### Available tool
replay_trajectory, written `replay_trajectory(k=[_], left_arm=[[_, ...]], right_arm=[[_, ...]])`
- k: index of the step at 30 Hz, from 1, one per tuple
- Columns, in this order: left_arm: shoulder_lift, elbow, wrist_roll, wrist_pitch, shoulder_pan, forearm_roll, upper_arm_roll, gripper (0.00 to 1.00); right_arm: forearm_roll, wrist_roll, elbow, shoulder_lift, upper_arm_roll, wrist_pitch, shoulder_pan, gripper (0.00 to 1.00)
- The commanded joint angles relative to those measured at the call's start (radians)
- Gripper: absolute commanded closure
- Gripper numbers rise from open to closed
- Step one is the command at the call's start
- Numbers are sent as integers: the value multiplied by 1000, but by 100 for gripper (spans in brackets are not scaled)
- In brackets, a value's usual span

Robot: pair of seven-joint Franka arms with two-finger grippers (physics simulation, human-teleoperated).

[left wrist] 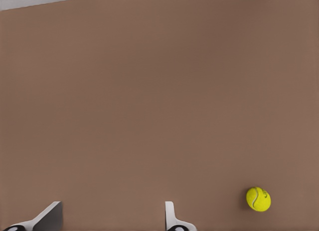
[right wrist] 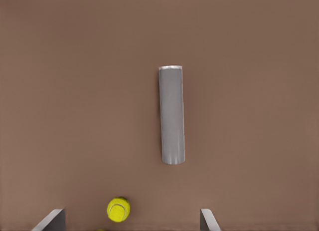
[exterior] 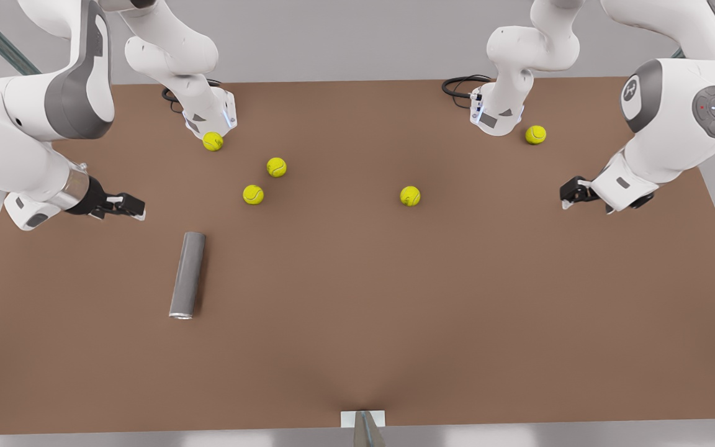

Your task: Put the tennis tube upright

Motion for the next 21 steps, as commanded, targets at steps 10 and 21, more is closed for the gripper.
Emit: replay_trajectory(k=[10, 21], left_arm=[[13, 1, 20, 15, 2, 0, 1, 0], [29, 1, 21, 13, -1, 0, -1, 0]], right_arm=[[-32, 17, -335, 42, -1, 303, -4, 0], [-24, 22, -273, 274, -11, 509, -1, 0]])
